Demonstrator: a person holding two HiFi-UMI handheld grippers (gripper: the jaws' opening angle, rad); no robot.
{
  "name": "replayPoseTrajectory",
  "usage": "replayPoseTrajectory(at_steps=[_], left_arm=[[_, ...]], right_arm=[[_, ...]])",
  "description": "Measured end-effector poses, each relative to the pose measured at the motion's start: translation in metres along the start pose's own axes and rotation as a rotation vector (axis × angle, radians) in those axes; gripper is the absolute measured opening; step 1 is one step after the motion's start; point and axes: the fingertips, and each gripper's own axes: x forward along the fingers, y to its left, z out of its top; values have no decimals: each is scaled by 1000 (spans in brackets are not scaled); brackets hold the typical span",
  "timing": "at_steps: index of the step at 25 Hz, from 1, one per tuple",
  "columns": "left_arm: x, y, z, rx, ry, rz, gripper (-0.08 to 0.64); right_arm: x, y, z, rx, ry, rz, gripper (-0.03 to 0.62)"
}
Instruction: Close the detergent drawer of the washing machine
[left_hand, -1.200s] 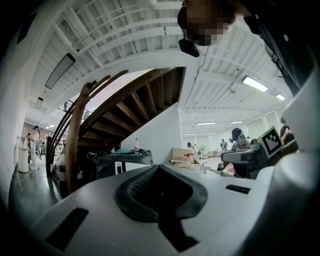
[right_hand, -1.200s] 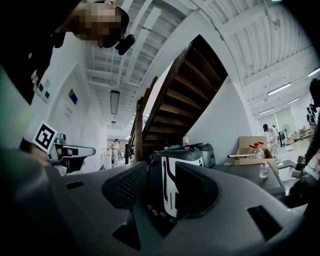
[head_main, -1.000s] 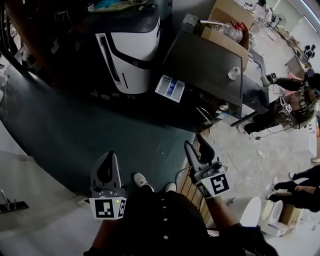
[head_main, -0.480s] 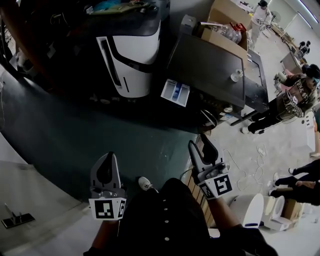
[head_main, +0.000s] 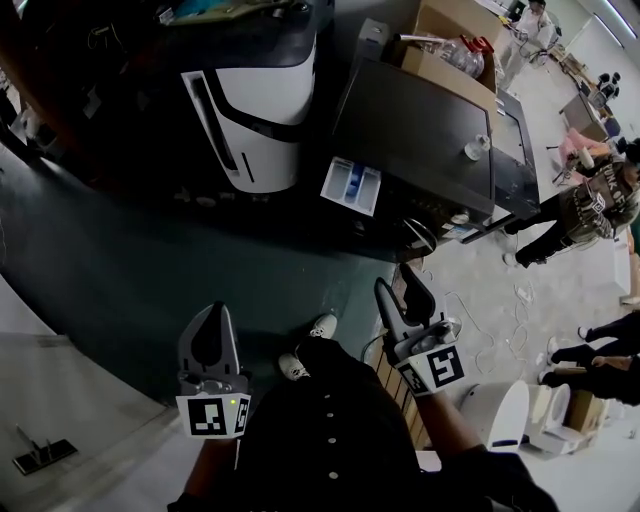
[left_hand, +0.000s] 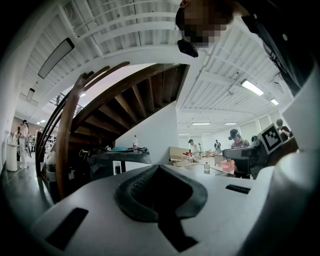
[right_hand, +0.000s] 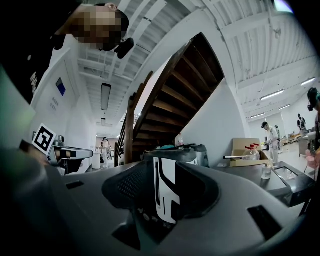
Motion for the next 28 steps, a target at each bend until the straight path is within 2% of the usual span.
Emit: replayPoseTrajectory(at_steps=[9,28], left_arm=[[62,11,18,23,-20,-9,15],[168,2,25,35,-15,-89,15]], right_arm=[[51,-35,9,15,-26,-1,178],[102,-108,11,28,-23,-91,178]])
